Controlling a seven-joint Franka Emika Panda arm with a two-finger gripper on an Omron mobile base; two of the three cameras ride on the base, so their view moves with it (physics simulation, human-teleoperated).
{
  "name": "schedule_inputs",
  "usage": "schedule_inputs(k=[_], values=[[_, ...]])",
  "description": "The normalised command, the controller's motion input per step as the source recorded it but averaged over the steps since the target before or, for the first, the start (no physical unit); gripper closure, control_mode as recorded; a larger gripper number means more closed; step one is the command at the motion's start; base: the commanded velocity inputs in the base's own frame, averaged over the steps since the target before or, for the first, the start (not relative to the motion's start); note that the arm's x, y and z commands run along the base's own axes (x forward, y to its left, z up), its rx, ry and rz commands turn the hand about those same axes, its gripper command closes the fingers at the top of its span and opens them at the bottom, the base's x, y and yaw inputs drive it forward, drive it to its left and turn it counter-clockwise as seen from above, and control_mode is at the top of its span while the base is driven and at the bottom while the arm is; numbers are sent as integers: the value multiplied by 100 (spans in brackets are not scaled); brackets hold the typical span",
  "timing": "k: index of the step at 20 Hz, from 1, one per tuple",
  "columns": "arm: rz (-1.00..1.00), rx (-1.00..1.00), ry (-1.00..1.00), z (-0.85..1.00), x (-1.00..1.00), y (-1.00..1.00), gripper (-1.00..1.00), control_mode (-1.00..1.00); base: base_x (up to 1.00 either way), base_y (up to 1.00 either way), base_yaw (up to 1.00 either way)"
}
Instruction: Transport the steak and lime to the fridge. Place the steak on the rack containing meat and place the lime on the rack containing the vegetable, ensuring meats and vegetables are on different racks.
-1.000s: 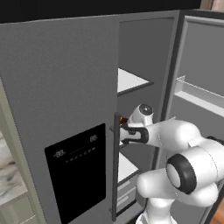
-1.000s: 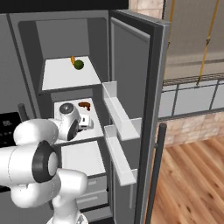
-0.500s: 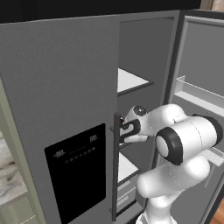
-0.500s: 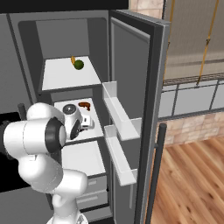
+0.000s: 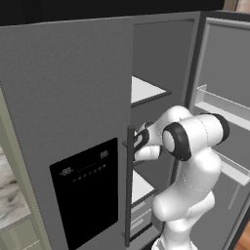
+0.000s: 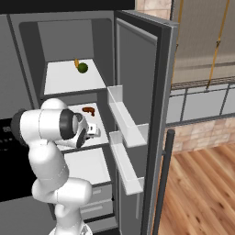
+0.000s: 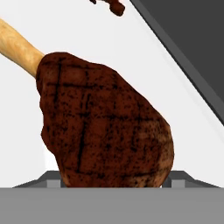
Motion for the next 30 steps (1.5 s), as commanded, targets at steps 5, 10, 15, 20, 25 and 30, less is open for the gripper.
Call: schedule_inputs(k=[5,10,15,20,25,30], values=[[0,-1,0,-25,30,9,100,-100,0,0,0],[0,-1,0,-18,23,4,100,-100,0,0,0],[0,0,0,-12,24,13,-100,-100,0,0,0],[0,0,0,0,0,0,-100,-100,0,0,0],[0,0,-1,0,0,0,-100,-100,0,0,0],[0,0,-18,14,-30,2,-100,-100,0,0,0]])
